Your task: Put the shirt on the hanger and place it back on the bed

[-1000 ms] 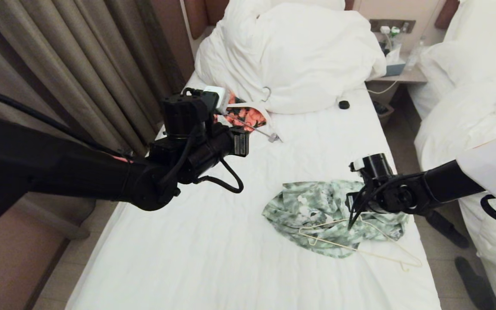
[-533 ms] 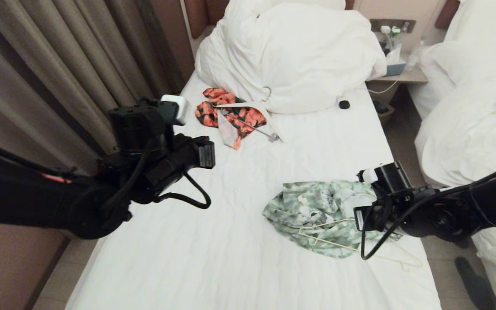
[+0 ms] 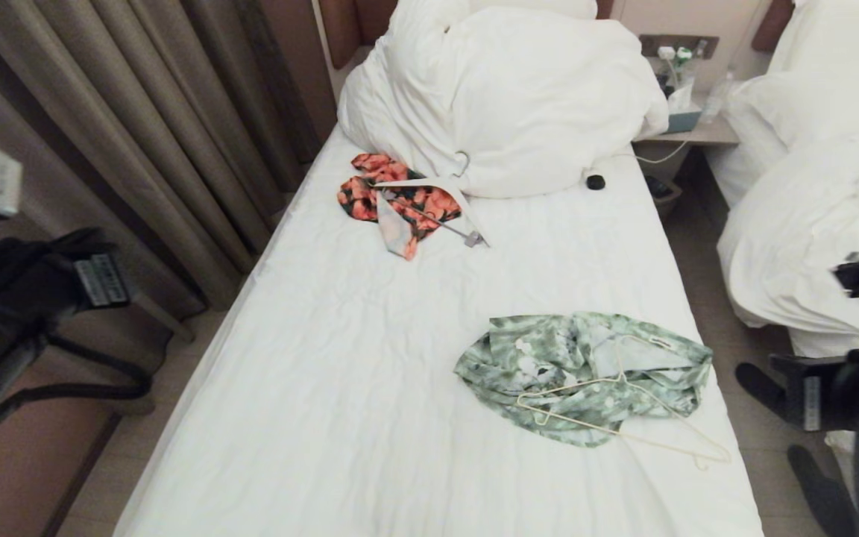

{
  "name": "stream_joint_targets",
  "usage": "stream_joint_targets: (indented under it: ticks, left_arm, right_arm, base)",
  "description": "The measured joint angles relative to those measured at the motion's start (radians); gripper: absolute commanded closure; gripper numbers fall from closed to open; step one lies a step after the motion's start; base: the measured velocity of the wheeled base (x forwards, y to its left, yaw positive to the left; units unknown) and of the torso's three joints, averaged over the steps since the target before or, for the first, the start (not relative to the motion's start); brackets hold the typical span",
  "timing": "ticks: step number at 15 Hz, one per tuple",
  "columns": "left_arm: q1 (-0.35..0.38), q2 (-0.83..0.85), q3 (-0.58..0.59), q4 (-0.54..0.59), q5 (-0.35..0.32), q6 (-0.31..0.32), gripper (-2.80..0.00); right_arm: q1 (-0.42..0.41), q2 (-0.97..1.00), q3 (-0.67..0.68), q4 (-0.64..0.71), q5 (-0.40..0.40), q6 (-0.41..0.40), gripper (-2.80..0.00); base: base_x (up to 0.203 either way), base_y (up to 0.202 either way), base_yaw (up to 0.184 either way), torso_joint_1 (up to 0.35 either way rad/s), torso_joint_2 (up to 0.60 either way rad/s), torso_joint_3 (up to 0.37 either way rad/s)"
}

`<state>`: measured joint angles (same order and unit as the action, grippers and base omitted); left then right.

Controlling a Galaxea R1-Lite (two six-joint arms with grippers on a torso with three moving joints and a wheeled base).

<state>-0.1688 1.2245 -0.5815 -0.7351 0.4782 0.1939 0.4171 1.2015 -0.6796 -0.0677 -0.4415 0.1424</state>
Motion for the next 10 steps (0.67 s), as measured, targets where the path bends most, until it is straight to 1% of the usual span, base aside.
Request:
stream_joint_targets:
  ticks: [2,4,5,7,8,10]
  left_arm:
    - [0.068,-0.143,0.038,0.039,0.063,0.003,0.00]
    - [0.143,-0.287,0.086,0.058,0.092,0.003,0.00]
    - [0.165,-0.352,0.115,0.062,0.098,0.003,0.00]
    - [0.188,-0.484,0.179,0.069,0.090,-0.017,0.00]
    - [0.193,-0.544,0.211,0.080,0.074,-0.025,0.00]
    - [0.197,-0.668,0.267,0.137,0.048,-0.033,0.00]
  right_arm:
    - [-0.082,-0.200,0.033,0.059,-0.003,-0.045,0.00]
    - [-0.186,-0.394,0.050,0.138,-0.003,-0.079,0.00]
    - [-0.236,-0.479,0.055,0.183,-0.002,-0.089,0.00]
    - [-0.317,-0.643,0.065,0.285,0.011,-0.107,0.00]
    - [-0.340,-0.711,0.071,0.336,0.018,-0.111,0.00]
    - [-0.370,-0.832,0.097,0.418,0.030,-0.117,0.00]
  base:
    - [0.000,0.000,0.000,0.000,0.00,0.000]
    - [0.000,0.000,0.000,0.000,0.00,0.000]
    - [0.000,0.000,0.000,0.000,0.00,0.000]
    - [0.000,0.000,0.000,0.000,0.00,0.000]
    - [0.000,0.000,0.000,0.000,0.00,0.000]
    - [0.000,0.000,0.000,0.000,0.00,0.000]
